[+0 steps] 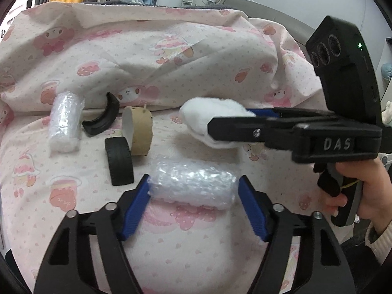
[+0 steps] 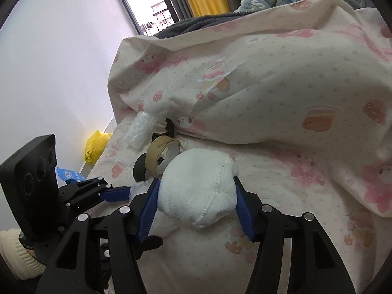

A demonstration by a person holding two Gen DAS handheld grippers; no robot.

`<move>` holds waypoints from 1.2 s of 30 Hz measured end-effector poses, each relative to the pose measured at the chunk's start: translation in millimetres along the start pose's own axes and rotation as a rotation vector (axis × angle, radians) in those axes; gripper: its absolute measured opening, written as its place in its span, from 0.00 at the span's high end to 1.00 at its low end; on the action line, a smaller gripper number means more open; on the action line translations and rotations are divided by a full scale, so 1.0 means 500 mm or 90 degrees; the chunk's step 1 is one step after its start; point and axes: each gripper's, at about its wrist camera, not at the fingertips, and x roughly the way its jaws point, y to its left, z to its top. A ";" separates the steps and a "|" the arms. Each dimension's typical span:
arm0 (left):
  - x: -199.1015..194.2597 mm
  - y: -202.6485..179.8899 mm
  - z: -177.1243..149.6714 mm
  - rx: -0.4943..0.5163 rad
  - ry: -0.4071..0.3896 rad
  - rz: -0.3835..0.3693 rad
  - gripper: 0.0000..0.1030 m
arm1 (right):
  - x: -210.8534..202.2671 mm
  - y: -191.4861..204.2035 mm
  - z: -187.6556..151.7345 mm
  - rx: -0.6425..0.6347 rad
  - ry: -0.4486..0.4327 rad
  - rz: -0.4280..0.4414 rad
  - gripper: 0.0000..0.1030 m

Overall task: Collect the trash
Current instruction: 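Grasp the white fluffy ball with the right gripper while the left grasps the bubble-wrap roll, then carry both items over the green bin and open the left gripper to drop the bubble wrap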

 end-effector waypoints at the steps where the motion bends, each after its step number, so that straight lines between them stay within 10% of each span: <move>1: 0.006 -0.004 0.004 0.000 0.001 0.001 0.32 | -0.002 -0.001 0.000 0.001 -0.002 0.000 0.43; 13: -0.051 0.002 -0.001 -0.002 -0.023 -0.003 0.36 | -0.013 0.045 0.031 -0.009 -0.022 0.002 0.43; 36: -0.232 0.206 -0.052 -0.107 -0.060 0.185 0.36 | 0.050 0.234 0.089 -0.055 -0.040 0.020 0.43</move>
